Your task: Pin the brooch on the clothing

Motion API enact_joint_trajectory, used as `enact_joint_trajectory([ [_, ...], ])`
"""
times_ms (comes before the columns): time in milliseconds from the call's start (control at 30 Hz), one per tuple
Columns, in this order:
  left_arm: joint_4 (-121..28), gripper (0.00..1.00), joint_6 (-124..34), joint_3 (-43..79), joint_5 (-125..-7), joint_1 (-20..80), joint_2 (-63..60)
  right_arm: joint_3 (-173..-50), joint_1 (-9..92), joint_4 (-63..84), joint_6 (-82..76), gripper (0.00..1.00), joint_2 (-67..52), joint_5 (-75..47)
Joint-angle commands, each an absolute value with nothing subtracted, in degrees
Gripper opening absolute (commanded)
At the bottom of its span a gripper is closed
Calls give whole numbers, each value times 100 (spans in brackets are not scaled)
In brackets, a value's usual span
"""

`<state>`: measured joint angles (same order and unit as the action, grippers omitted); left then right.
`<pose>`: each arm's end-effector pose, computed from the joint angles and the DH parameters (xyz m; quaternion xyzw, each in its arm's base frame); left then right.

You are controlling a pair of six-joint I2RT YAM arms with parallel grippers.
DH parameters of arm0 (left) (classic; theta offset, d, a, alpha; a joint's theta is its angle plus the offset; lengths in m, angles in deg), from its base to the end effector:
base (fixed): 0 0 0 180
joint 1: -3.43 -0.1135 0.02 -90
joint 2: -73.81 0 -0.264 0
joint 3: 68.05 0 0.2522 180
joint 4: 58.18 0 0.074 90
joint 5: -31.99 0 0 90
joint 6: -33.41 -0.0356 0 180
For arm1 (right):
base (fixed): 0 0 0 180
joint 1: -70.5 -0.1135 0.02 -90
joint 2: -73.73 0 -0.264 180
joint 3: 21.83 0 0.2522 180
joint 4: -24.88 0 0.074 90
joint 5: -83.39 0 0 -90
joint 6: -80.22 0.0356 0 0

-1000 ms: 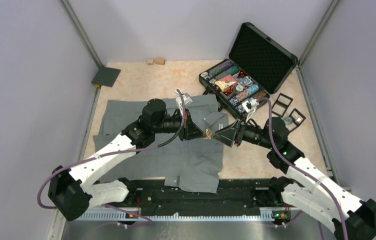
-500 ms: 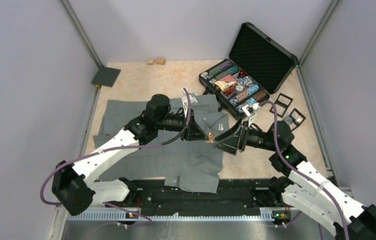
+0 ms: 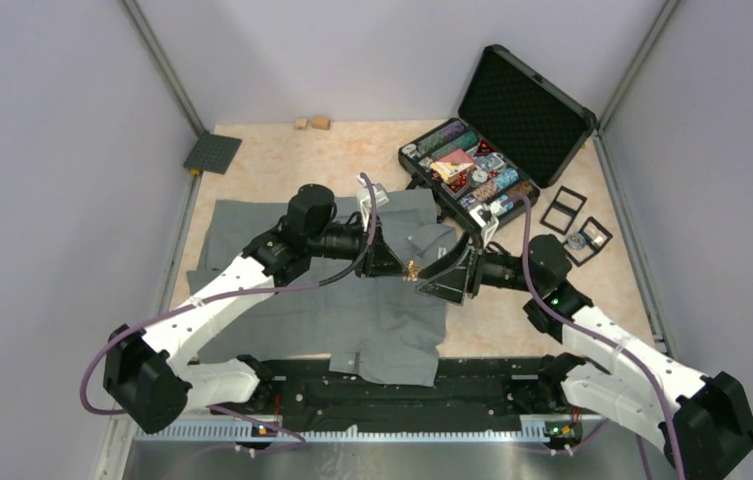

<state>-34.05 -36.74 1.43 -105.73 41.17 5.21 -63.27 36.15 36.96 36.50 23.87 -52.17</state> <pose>0.1941 -0.1835 0.3245 0.3386 0.7198 -0.5384 0.2782 0.1491 0.1327 0.2847 -0.2153 0.6567 0.6370 0.3413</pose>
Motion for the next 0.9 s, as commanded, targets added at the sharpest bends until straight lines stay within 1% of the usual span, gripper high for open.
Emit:
enact_joint_trajectory([
  [0,-3804,0,-3545,267,-10856,4047,711,-6293,3517,4553,3630,68,2461,-5355],
  [33,-3823,0,-3534,266,-10884,4039,717,-6307,3517,4558,3621,62,2454,-5421],
  [67,-3845,0,-3525,258,-10958,4043,726,-6341,3517,4487,3596,58,2451,-5450],
  [167,-3896,0,-3494,241,-11000,4046,747,-6398,3517,4343,3558,58,2459,-5427],
  [333,-4090,0,-3366,171,-11122,4049,760,-6171,3508,4685,3776,58,2595,-5327],
  [500,-4395,0,-3231,92,-11420,4048,763,-6135,3508,3859,3342,60,2850,-4788],
  [633,-4481,0,-3191,65,-11491,4050,780,-6142,3508,3945,3350,61,2827,-4684],
  [667,-4559,0,-3183,67,-11513,4044,780,-6160,3508,4010,3378,61,2795,-4684],
  [867,-4637,0,-3121,47,-11624,4056,750,-6139,3508,4451,3554,49,2713,-4684],
])
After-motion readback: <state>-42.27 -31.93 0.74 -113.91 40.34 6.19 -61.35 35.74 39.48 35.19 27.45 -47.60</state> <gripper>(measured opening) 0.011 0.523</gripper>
